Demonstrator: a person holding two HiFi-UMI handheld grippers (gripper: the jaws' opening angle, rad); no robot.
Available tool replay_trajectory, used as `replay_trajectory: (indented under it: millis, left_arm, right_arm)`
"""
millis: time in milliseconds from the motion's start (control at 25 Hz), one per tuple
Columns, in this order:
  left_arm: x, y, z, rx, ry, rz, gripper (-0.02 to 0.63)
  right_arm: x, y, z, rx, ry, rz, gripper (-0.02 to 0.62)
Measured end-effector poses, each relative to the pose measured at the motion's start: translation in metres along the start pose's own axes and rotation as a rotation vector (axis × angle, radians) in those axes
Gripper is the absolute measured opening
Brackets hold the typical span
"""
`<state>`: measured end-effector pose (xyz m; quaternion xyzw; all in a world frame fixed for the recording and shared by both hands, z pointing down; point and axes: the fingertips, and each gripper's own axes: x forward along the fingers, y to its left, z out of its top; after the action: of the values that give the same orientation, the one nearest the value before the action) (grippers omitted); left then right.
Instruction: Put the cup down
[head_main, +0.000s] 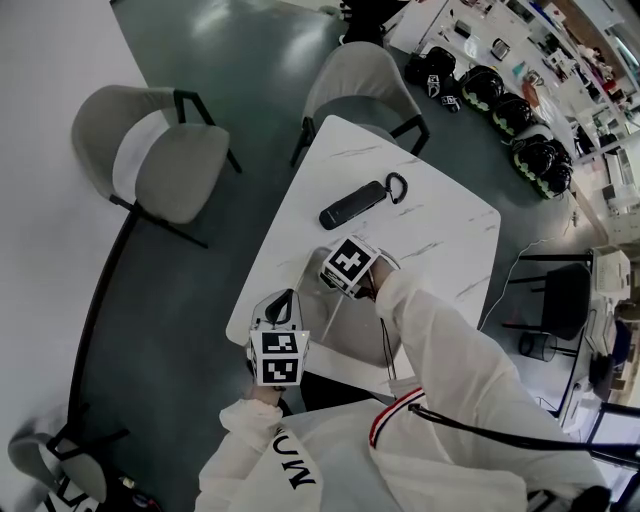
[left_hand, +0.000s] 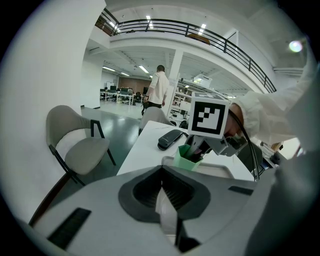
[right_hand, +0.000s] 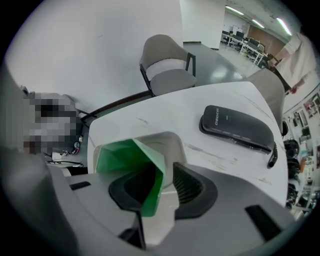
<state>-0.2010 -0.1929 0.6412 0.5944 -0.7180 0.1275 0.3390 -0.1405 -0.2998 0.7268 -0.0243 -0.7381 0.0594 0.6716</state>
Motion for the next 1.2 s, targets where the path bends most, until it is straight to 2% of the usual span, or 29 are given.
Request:
replay_trajectory:
  millis: [280, 320, 640, 840, 1200]
  left_arm:
    - [-0.003, -0.001, -0.001, 0.007, 0.002, -0.007, 0.011]
    - [-0.004, -0.001, -0.002, 0.010, 0.002, -0.008, 0.011]
    - [-0.011, -0.004, -0.003, 0.033, 0.006, -0.024, 0.011]
    - [-0.022, -0.010, -0.001, 0.057, -0.006, -0.039, 0.011]
    - [-0.049, -0.018, 0.018, 0.160, -0.052, -0.077, 0.011]
  right_arm:
    - [-0.005, 0.002, 0.000, 0.023, -0.021, 0.040, 0.166]
    - [-0.007, 0.002, 0.001, 0.027, -0.031, 0.046, 0.192]
    - [-0.025, -0.002, -0.002, 0.091, -0.083, 0.071, 0.195]
    - [-0.054, -0.005, -0.003, 0.129, -0.161, 0.033, 0.195]
    - [-0.107, 0.013, -0.019, 0.189, -0.301, -0.062, 0.193]
